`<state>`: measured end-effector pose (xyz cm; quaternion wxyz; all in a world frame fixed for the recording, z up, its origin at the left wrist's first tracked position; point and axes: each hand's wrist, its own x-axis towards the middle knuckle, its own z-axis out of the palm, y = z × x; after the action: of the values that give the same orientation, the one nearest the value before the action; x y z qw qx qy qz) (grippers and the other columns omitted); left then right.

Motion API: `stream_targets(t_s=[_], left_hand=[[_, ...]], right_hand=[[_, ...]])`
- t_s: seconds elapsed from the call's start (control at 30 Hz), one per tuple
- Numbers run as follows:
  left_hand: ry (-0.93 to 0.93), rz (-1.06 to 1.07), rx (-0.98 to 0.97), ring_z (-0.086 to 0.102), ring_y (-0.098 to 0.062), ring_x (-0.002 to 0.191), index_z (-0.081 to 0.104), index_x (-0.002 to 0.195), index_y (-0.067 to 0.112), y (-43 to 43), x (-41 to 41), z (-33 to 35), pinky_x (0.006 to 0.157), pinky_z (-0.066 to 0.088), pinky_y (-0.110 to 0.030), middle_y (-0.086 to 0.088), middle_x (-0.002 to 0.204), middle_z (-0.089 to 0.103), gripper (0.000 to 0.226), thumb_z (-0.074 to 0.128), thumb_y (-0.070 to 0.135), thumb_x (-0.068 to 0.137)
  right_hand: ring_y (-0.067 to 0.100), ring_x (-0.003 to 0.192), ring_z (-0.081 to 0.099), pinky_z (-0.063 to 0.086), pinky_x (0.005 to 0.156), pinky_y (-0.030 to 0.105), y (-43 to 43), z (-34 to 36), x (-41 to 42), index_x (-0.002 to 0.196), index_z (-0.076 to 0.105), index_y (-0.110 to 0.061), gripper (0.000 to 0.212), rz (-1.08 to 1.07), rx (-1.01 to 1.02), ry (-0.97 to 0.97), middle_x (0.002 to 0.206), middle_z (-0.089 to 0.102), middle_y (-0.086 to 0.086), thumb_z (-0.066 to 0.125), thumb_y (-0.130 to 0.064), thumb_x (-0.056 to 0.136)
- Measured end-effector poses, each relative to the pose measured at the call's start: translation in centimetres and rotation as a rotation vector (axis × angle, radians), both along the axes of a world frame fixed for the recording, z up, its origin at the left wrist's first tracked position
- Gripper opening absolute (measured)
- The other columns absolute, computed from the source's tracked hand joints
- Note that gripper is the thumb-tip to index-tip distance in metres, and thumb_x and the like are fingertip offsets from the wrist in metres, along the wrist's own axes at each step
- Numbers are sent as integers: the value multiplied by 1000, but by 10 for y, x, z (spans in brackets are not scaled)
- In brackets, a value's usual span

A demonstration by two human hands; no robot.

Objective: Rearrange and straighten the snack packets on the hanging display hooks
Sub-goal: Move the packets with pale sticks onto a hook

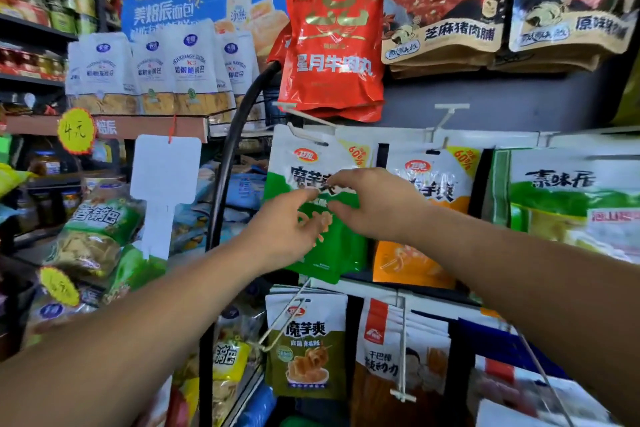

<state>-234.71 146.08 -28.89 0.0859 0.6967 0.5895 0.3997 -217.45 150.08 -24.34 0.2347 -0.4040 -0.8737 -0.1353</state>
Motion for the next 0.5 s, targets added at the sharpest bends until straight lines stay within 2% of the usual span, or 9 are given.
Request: stream_targets(t_s=[0.03, 0.07, 0.17, 0.2, 0.27, 0.37, 0.43, 0.5], left_hand=[[-22, -13, -17, 64, -19, 106, 48, 150, 17, 2, 7, -2, 97, 56, -39, -6, 126, 64, 55, 64, 31, 99], [-35, -15, -36, 66, -22, 109, 48, 150, 17, 5, 15, -5, 99, 56, -43, -7, 127, 64, 59, 65, 36, 97], [-83, -31, -12, 64, -24, 120, 55, 143, 18, 15, 41, -10, 108, 50, -41, -10, 135, 66, 71, 65, 53, 82], [-78, -50, 11, 64, -20, 119, 58, 140, 17, 13, 55, -6, 107, 50, -37, -4, 133, 66, 65, 67, 49, 84], [-42, -119, 48, 62, -11, 114, 63, 136, 17, 3, 84, 4, 95, 49, -26, 6, 125, 65, 44, 68, 32, 94], [-85, -245, 50, 68, -13, 105, 68, 127, 20, -6, 132, 13, 77, 53, -17, 6, 118, 70, 30, 66, 22, 97], [-139, -336, 14, 68, -15, 106, 67, 128, 17, -10, 166, 13, 87, 54, -22, 1, 117, 70, 31, 67, 23, 97], [-186, -396, -61, 65, -16, 114, 59, 136, 15, -11, 198, 8, 98, 52, -29, -4, 128, 66, 41, 69, 26, 97]], right_hand=[[24, 131, 60, 55, 100, 43, -7, 1, 8, 144, 57, -29, 49, -8, -4, 38, 142, 65, 0, 59, -48, 99], [24, 127, 63, 56, 98, 43, -14, 2, 18, 140, 60, -27, 47, -14, -5, 55, 136, 69, 1, 60, -48, 98], [26, 114, 67, 58, 89, 43, -36, 5, 53, 123, 69, -25, 38, -62, 16, 21, 118, 75, 1, 60, -50, 96], [26, 112, 68, 59, 88, 43, -44, 6, 65, 120, 71, -25, 37, -89, 24, 1, 115, 75, 0, 59, -51, 96], [24, 112, 68, 59, 87, 41, -59, 8, 91, 118, 72, -29, 37, -139, 45, -23, 114, 76, -3, 57, -54, 95], [22, 105, 70, 58, 80, 36, -83, 10, 136, 113, 73, -35, 34, -215, 80, -26, 106, 77, -7, 55, -57, 94], [21, 103, 71, 58, 80, 36, -98, 8, 172, 110, 75, -34, 31, -273, 112, 1, 105, 77, -10, 57, -54, 94], [20, 104, 71, 59, 81, 38, -109, 5, 209, 108, 76, -33, 26, -331, 147, 50, 108, 76, -12, 61, -50, 94]])
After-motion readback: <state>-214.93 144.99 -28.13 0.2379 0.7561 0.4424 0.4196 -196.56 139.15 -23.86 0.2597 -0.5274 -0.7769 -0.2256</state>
